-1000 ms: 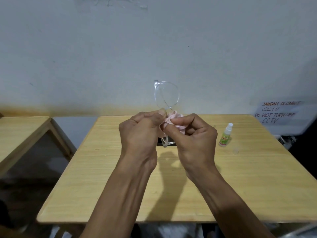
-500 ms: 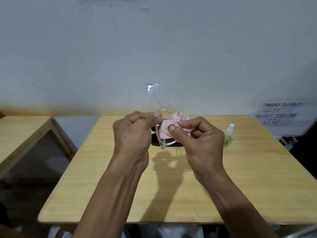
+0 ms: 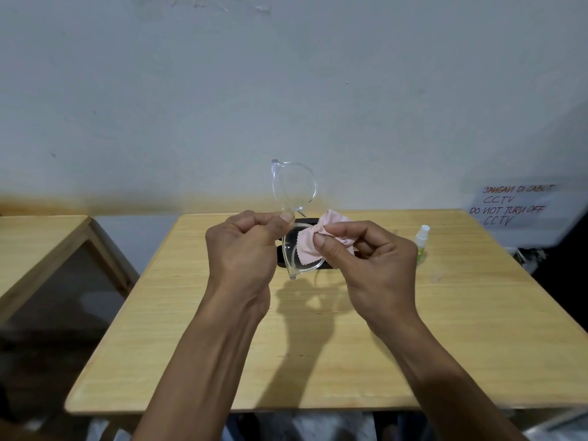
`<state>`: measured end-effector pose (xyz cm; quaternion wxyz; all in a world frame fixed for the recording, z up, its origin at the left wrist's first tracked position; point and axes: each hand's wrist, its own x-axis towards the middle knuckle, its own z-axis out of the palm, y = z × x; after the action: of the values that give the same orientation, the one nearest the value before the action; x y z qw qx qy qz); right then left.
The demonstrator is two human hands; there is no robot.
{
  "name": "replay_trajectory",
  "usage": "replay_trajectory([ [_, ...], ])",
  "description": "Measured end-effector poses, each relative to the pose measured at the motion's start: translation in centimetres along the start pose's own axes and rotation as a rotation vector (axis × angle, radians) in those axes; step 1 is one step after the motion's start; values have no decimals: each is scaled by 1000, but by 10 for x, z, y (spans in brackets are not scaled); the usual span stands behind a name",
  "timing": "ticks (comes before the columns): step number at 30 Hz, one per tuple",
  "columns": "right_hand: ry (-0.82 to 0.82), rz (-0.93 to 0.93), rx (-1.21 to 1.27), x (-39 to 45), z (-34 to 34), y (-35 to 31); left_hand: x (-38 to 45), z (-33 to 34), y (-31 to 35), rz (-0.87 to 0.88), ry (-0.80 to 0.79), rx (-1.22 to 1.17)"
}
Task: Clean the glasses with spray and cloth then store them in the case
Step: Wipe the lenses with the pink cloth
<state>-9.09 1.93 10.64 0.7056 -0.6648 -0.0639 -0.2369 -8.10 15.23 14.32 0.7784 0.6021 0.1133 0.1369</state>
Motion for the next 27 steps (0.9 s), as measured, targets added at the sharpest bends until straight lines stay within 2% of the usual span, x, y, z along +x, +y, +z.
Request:
replay_trajectory([
  [12, -4, -15, 6, -20, 2, 12, -8, -24, -11, 2, 27, 56],
  [16, 27, -19, 7, -14, -6, 13, -3, -33, -13, 68, -5, 136],
  [18, 44, -24, -6, -10, -12, 13, 4, -42, -18, 142, -14, 272],
  [21, 69, -38, -35, -6, -26, 13, 14, -66, -28, 282, -27, 710],
  [24, 85, -18, -79, -5, -41, 16, 16, -93, -37, 441, -159, 1108],
  [27, 97, -4, -114, -7, -53, 20, 19, -113, -49, 640, -237, 1352],
])
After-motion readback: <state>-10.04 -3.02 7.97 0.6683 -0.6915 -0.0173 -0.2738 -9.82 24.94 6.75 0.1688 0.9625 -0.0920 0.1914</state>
